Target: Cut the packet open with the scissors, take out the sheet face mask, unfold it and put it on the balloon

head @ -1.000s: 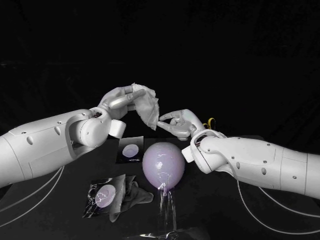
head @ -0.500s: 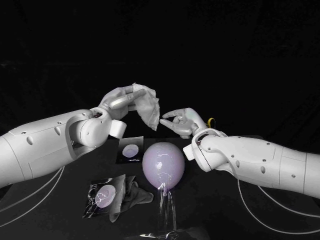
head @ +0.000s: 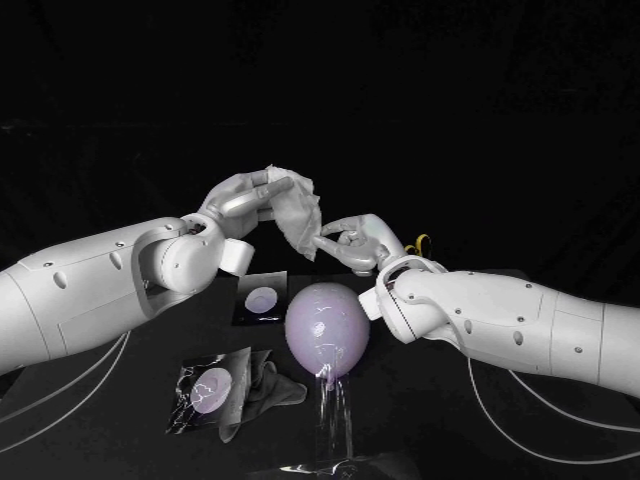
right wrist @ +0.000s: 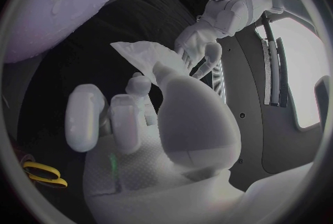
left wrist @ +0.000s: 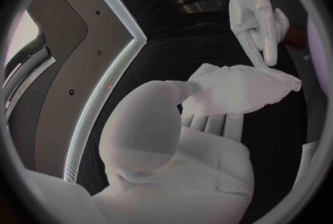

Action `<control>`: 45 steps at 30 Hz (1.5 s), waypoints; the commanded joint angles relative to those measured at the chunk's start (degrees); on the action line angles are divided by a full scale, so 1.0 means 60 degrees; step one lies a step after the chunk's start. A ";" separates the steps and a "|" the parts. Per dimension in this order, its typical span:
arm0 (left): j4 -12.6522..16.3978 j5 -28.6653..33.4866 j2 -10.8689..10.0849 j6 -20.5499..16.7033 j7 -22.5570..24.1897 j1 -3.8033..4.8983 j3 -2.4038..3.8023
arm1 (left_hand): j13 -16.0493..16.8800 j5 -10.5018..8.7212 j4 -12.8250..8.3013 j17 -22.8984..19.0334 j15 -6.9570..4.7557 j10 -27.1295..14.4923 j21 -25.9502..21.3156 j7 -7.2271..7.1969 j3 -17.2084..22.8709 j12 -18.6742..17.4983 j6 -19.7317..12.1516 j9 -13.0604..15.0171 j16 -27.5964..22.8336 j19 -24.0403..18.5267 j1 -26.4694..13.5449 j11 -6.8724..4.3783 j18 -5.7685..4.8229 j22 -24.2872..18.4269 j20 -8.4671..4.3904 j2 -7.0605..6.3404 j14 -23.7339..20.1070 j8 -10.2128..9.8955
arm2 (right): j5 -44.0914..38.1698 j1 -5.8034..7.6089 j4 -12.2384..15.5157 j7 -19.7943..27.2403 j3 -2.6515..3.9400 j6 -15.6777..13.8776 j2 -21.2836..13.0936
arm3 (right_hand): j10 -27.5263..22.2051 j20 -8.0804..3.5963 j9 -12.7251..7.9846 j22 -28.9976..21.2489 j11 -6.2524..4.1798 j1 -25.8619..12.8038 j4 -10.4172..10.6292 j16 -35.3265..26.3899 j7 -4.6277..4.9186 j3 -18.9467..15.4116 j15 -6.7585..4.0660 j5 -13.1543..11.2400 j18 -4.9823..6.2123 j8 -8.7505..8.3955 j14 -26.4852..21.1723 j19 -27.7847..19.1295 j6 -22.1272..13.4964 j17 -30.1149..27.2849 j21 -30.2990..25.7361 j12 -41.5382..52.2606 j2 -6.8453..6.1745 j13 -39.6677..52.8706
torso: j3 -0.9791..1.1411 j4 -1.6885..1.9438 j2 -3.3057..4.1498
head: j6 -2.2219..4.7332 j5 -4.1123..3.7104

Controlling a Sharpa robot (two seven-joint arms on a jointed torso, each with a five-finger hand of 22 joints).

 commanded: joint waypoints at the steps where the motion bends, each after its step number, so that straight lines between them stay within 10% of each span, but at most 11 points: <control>1: 0.0038 0.0107 0.0021 0.0184 0.0030 0.0021 0.0016 | 0.0006 0.0026 0.0069 -0.0015 -0.0018 0.0025 -0.0058 0.0044 0.0013 -0.0009 -0.0071 0.0906 -0.0059 0.0107 0.0032 0.0059 0.0080 0.0010 -0.0005 0.0029 0.0004 0.0088 | -0.0028 0.0001 -0.0048 0.0160 0.0009 0.0134 0.0049 | 0.0093 0.0001 0.0054 0.1817 -0.0132 0.0080 -0.0031 0.0074 -0.0058 0.0142 -0.0021 -0.0139 -0.0179 0.0163 0.0403 0.0082 0.0278 0.0809 0.0140 0.0106 0.0242 0.0058 | -0.0005 -0.0001 -0.0003 | -0.0013 0.0007; 15: 0.0059 0.0098 0.0027 0.0192 -0.0007 0.0021 0.0016 | 0.0008 0.0027 0.0069 -0.0019 -0.0039 0.0092 -0.0046 0.0093 0.0041 -0.0007 -0.0117 0.0982 -0.0069 0.0234 0.0062 0.0124 0.0089 0.0019 -0.0033 0.0008 0.0037 0.0181 | -0.0053 0.0003 -0.0188 0.0073 0.0018 -0.0156 0.0145 | 0.1723 -0.0500 0.0692 0.2211 -0.0736 0.0565 -0.0727 0.0810 -0.0737 0.1394 -0.0564 -0.0172 -0.0480 0.1472 0.0900 0.0746 0.1169 0.2097 0.1582 0.1834 0.0897 0.1683 | 0.0002 -0.0014 -0.0005 | 0.0024 0.0017; 28: -0.0030 0.0293 0.0048 -0.0433 0.0259 0.0021 0.0016 | 0.0017 0.0027 0.0073 -0.0019 -0.0049 0.0197 -0.0060 0.0113 0.0051 0.0007 -0.0122 0.1010 -0.0068 0.0250 0.0069 0.0149 0.0080 0.0013 -0.0036 -0.0003 0.0059 0.0219 | -0.0178 0.0008 0.0207 -0.0106 0.0020 -0.0128 -0.0227 | 0.2070 -0.0582 0.1087 0.2273 -0.0789 0.0078 -0.1233 0.0940 -0.0780 0.2454 -0.0617 -0.0175 -0.0531 0.2160 0.0968 0.0839 0.0954 0.2341 0.1823 0.2115 0.0712 0.2102 | 0.0005 -0.0023 -0.0015 | 0.0093 0.0012; 45: -0.0094 0.0565 0.0061 -0.0874 0.0375 0.0020 0.0015 | 0.0021 0.0027 0.0078 -0.0018 -0.0057 0.0281 -0.0102 0.0136 0.0077 0.0015 -0.0131 0.1040 -0.0066 0.0227 0.0082 0.0179 0.0076 0.0001 -0.0037 -0.0010 0.0088 0.0260 | -0.0091 0.0015 0.0620 -0.0269 0.0017 0.0229 -0.0537 | 0.1858 -0.0573 0.1168 0.2192 -0.0759 -0.0251 -0.1355 0.0834 -0.0744 0.2723 -0.0597 -0.0176 -0.0472 0.2309 0.0916 0.0712 0.0718 0.2159 0.1571 0.1675 0.0623 0.1793 | -0.0004 -0.0009 -0.0004 | 0.0106 -0.0030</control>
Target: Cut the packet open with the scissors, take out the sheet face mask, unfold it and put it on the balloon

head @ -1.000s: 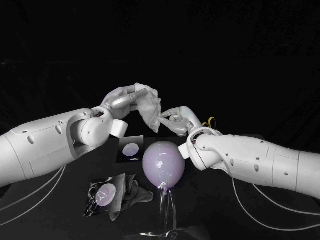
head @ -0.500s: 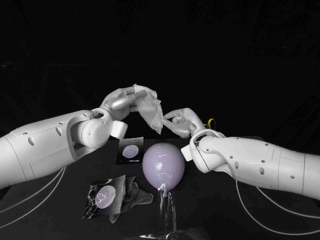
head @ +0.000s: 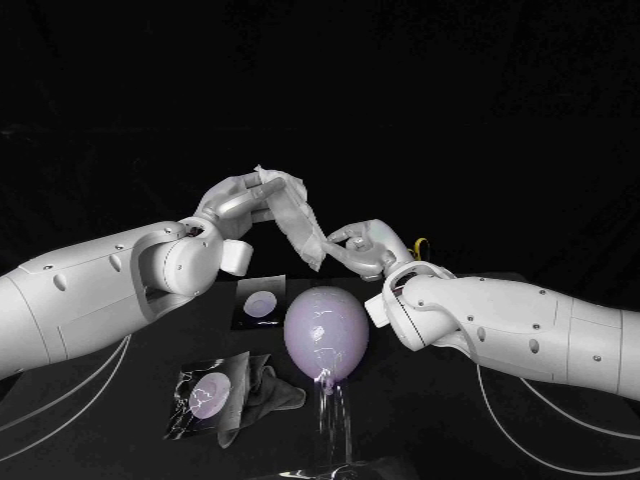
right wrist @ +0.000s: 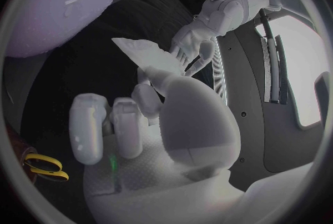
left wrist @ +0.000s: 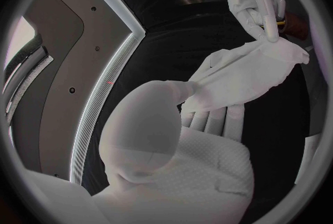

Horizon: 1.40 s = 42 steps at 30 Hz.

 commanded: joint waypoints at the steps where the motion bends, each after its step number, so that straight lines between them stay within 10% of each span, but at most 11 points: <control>1: 0.0000 0.0206 0.0017 -0.0153 0.0207 0.0024 0.0021 | 0.0011 0.0032 0.0026 -0.0011 -0.0021 0.0059 -0.0065 0.0044 0.0025 0.0012 -0.0012 0.1041 -0.0029 0.0059 0.0083 0.0032 0.0148 -0.0006 -0.0002 -0.0004 0.0052 0.0041 | -0.0028 -0.0003 0.0013 -0.0044 0.0000 0.0239 -0.0025 | 0.0011 -0.0038 0.0645 0.2180 -0.0145 -0.0110 -0.0270 -0.0077 0.0017 0.0349 -0.0065 0.0012 -0.0025 0.0110 0.0885 0.0511 -0.0090 0.2123 -0.0109 -0.0159 -0.0025 -0.0122 | -0.0011 0.0008 0.0005 | -0.0002 0.0002; 9: 0.0001 0.0211 0.0009 -0.0119 0.0129 0.0024 0.0020 | 0.0011 0.0032 0.0023 -0.0011 -0.0028 0.0082 -0.0069 0.0051 0.0037 0.0012 -0.0020 0.1051 -0.0027 0.0070 0.0092 0.0050 0.0152 -0.0004 -0.0007 -0.0010 0.0065 0.0053 | 0.0143 -0.0002 0.0006 -0.0020 0.0000 0.0347 -0.0037 | -0.0475 0.0004 0.0652 0.2104 -0.0060 -0.0240 -0.0351 -0.0213 0.0119 0.0506 0.0001 0.0010 0.0029 0.0094 0.0816 0.0384 -0.0398 0.1906 -0.0356 -0.1033 -0.0015 -0.0814 | -0.0010 0.0010 0.0007 | -0.0010 0.0026; 18: 0.0024 0.0212 0.0002 -0.0052 0.0037 0.0024 0.0020 | 0.0008 0.0033 0.0009 -0.0009 -0.0048 0.0095 -0.0057 0.0083 0.0062 0.0004 -0.0050 0.1077 -0.0024 0.0142 0.0114 0.0079 0.0163 0.0007 -0.0026 -0.0035 0.0100 0.0081 | 0.0325 -0.0002 -0.0141 -0.0016 -0.0001 0.0400 -0.0029 | -0.1749 0.0252 0.0326 0.1962 0.0339 -0.0787 -0.0245 -0.0875 0.0597 0.0206 0.0333 0.0026 0.0118 -0.0545 0.0449 0.0141 -0.1364 0.0922 -0.0818 -0.2969 -0.0455 -0.2340 | -0.0007 0.0011 0.0005 | -0.0034 0.0064; 32: 0.0076 0.0211 -0.0005 -0.0033 -0.0091 0.0024 0.0020 | -0.0002 0.0034 0.0007 -0.0017 -0.0077 0.0034 0.0011 0.0131 0.0109 -0.0016 -0.0111 0.1123 -0.0043 0.0382 0.0146 0.0100 0.0167 0.0030 -0.0082 -0.0057 0.0127 0.0132 | 0.0200 0.0007 -0.0689 -0.0244 -0.0001 0.0230 0.0018 | -0.1803 0.0333 0.0237 0.1963 0.0367 -0.0582 -0.0423 -0.0892 0.0625 0.0329 0.0370 0.0032 0.0127 -0.0638 0.0444 0.0138 -0.1333 0.0914 -0.0817 -0.3006 -0.0329 -0.2378 | -0.0005 0.0005 0.0005 | -0.0034 0.0130; 42: 0.0048 0.0201 0.0025 -0.0171 -0.0184 0.0023 0.0017 | -0.0002 0.0033 0.0005 -0.0018 -0.0077 0.0036 0.0009 0.0133 0.0109 -0.0016 -0.0117 0.1125 -0.0046 0.0385 0.0148 0.0099 0.0164 0.0027 -0.0082 -0.0063 0.0125 0.0133 | -0.0313 0.0008 0.0021 -0.0053 0.0000 -0.0049 -0.0219 | -0.0688 0.0321 0.0206 0.2104 0.0267 -0.0584 -0.0601 -0.0624 0.0495 0.0232 0.0295 0.0064 0.0035 -0.0532 0.0626 0.0373 -0.0934 0.1307 -0.0358 -0.1116 -0.0354 -0.0829 | -0.0008 0.0008 0.0008 | 0.0046 0.0175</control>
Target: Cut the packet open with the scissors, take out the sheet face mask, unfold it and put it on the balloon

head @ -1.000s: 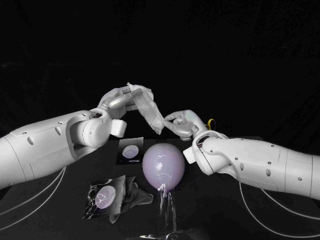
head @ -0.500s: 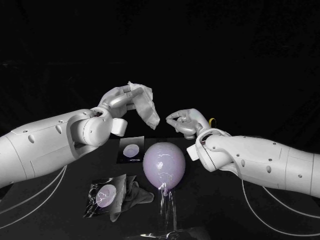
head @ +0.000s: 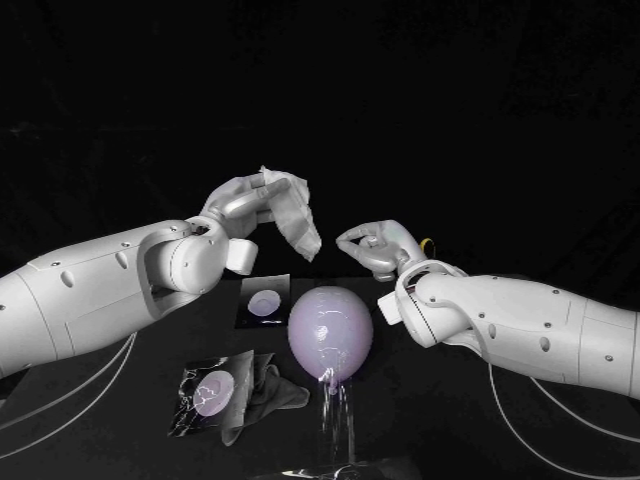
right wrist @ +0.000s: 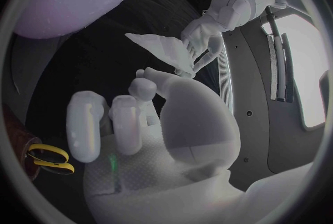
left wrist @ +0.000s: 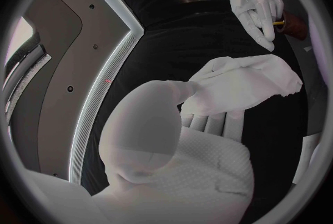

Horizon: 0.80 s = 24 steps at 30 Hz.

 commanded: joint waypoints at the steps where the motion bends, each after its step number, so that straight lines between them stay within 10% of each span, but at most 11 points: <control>1: -0.0003 0.0077 0.0040 -0.0059 -0.0021 0.0018 0.0014 | -0.0002 0.0037 0.0000 -0.0012 -0.0010 -0.0036 0.0039 0.0060 0.0055 -0.0020 -0.0038 0.1127 -0.0050 0.0055 0.0115 0.0034 0.0166 0.0005 0.0002 -0.0013 0.0054 0.0055 | -0.0491 0.0005 0.0234 0.0176 0.0006 -0.0189 -0.0074 | 0.0156 0.0020 -0.0019 0.2111 -0.0011 0.0025 -0.0056 0.0076 0.0013 -0.0004 -0.0002 0.0016 0.0028 0.0065 0.0651 0.0373 0.0089 0.1317 0.0102 0.0275 0.0007 0.0234 | -0.0005 -0.0003 -0.0002 | 0.0051 0.0049; 15: -0.0039 0.0069 0.0050 0.0073 -0.0199 0.0011 0.0004 | 0.0000 0.0037 -0.0283 -0.0025 -0.0043 -0.0003 -0.0051 0.0639 -0.0006 -0.0014 -0.0133 0.1084 -0.0088 0.0107 0.0253 0.0219 0.0154 -0.0015 -0.0046 -0.0326 0.0104 0.0015 | -0.0635 0.0017 0.0703 0.0775 0.0027 -0.0372 -0.0396 | -0.0169 0.0021 -0.0137 0.1988 0.0042 -0.0049 -0.0164 -0.0067 0.0078 -0.0066 0.0026 0.0042 0.0116 -0.0093 0.0585 0.0179 -0.0032 0.1106 -0.0291 -0.0046 -0.0169 -0.0005 | 0.0001 -0.0006 -0.0004 | 0.0291 0.0323; 18: -0.0039 0.0069 0.0049 0.0184 -0.0246 0.0003 0.0000 | -0.0022 0.0041 -0.0371 -0.0030 0.0057 -0.0301 -0.0096 0.1029 -0.0107 -0.0043 -0.0325 0.0717 -0.0109 0.0123 0.0277 0.0468 0.0127 -0.0015 -0.0002 -0.0419 0.0122 -0.0424 | -0.0573 0.0049 0.0746 0.0980 0.0043 -0.0334 -0.0450 | -0.1052 0.0110 -0.0274 0.1759 0.0179 -0.0339 -0.0079 -0.0448 0.0218 -0.0247 0.0147 0.0332 0.0270 -0.0316 0.0342 -0.0217 -0.0274 0.0587 -0.1032 -0.1221 -0.0457 -0.0959 | 0.0001 -0.0006 -0.0007 | 0.0364 0.0362; 24: -0.0063 0.0069 0.0060 0.0437 -0.0323 -0.0032 -0.0011 | 0.0016 0.0035 -0.0393 -0.0027 0.0068 0.0086 -0.0155 0.0903 -0.0275 0.0019 -0.0613 0.0177 -0.0117 0.0130 0.0234 0.0486 0.0134 -0.0015 0.0011 -0.0536 0.0175 -0.1021 | -0.0496 0.0230 0.0797 0.1245 0.0075 -0.0182 -0.0552 | -0.2018 0.0199 -0.0379 0.1521 0.0260 -0.0488 -0.0011 -0.0941 0.0315 -0.0419 0.0233 0.0372 0.0426 -0.0481 0.0004 -0.0636 -0.0452 -0.0057 -0.1792 -0.2631 -0.0646 -0.2160 | -0.0004 -0.0009 -0.0004 | 0.0494 0.0460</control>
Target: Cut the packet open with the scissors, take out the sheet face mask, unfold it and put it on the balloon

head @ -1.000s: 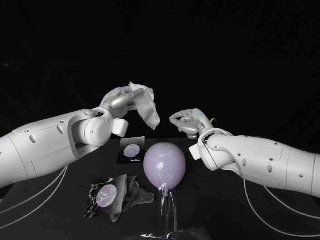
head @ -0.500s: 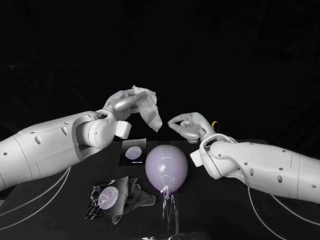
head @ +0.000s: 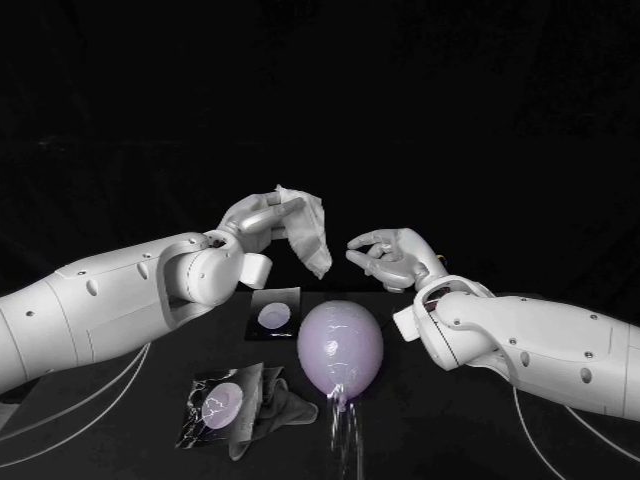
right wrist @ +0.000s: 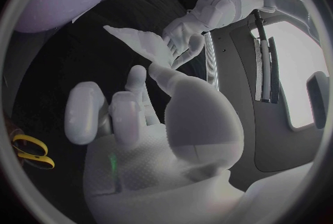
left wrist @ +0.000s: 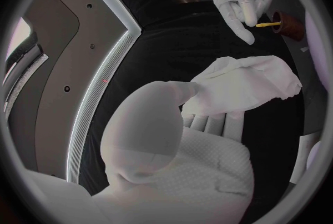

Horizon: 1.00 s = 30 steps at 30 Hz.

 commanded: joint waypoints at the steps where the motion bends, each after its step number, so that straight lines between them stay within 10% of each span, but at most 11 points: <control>1: -0.0004 0.0068 0.0025 0.0416 -0.0068 -0.0009 0.0005 | 0.0031 0.0020 0.0035 -0.0004 0.0013 0.0257 -0.0058 0.0802 -0.0105 0.0047 -0.0102 -0.0129 -0.0030 0.0040 -0.0068 -0.0016 0.0142 -0.0014 -0.0002 -0.0169 0.0066 -0.0144 | -0.0033 0.0091 0.0033 0.0546 0.0019 0.0168 -0.0037 | -0.0096 0.0005 -0.0014 0.1522 -0.0001 -0.0003 0.0015 -0.0044 0.0008 -0.0060 0.0052 0.0058 0.0114 -0.0043 -0.0020 -0.0058 -0.0054 -0.0040 -0.0052 -0.0116 -0.0079 -0.0108 | -0.0002 -0.0008 0.0002 | 0.0089 0.0084; 11: 0.0015 0.0017 0.0047 0.0900 -0.0173 -0.0120 -0.0049 | 0.0052 0.0026 0.0442 0.0005 -0.0042 0.1210 -0.0203 0.0828 -0.0727 0.0113 0.0212 -0.0795 -0.0045 0.0055 -0.0501 -0.0155 0.0162 -0.0020 0.0022 -0.0598 0.0154 -0.0585 | 0.0192 0.0446 -0.0187 0.0478 0.0056 0.1002 0.0035 | -0.0666 0.0201 -0.0159 0.0695 0.0158 -0.0372 0.0507 -0.1550 0.0112 -0.0582 0.0222 0.0039 0.0560 -0.0219 -0.1280 -0.1429 -0.0094 -0.1927 -0.2513 -0.1325 -0.0248 -0.1271 | -0.0009 0.0000 0.0008 | 0.0233 0.0144; 22: 0.0050 -0.0299 0.0019 0.1079 -0.0201 -0.0183 -0.0082 | 0.0033 0.0029 -0.0137 0.0014 -0.0138 0.1887 -0.0196 0.0261 -0.0575 0.0130 0.0335 -0.1297 -0.0055 0.0244 0.0208 -0.0274 0.0160 0.0016 -0.0119 -0.0643 0.0244 -0.0959 | 0.0331 0.0581 -0.0259 0.0333 0.0064 0.1367 0.0000 | -0.0495 0.0217 -0.0229 0.0684 0.0166 -0.0391 0.0719 -0.1518 0.0114 -0.0842 0.0230 -0.0075 0.0539 -0.0293 -0.1304 -0.1314 -0.0040 -0.2000 -0.2455 -0.1676 -0.0253 -0.1816 | -0.0001 0.0003 -0.0007 | 0.0289 0.0251; 30: 0.0074 -0.0409 -0.0018 0.1276 -0.0193 -0.0204 -0.0097 | 0.0024 0.0012 0.0585 0.0012 -0.0052 0.1453 -0.0267 0.0274 -0.1324 0.0003 0.0297 -0.1661 -0.0084 0.0264 -0.0858 -0.0126 0.0156 -0.0017 -0.0016 -0.1089 0.0275 -0.1326 | 0.0373 0.0602 -0.0280 0.0115 0.0064 0.1641 -0.0041 | -0.0535 0.0237 -0.0281 0.0640 0.0220 -0.0633 0.0988 -0.1671 0.0158 -0.1168 0.0274 -0.0106 0.0551 -0.0379 -0.1462 -0.1339 -0.0119 -0.2259 -0.2583 -0.1797 -0.0331 -0.2021 | 0.0002 -0.0007 0.0001 | 0.0226 0.0224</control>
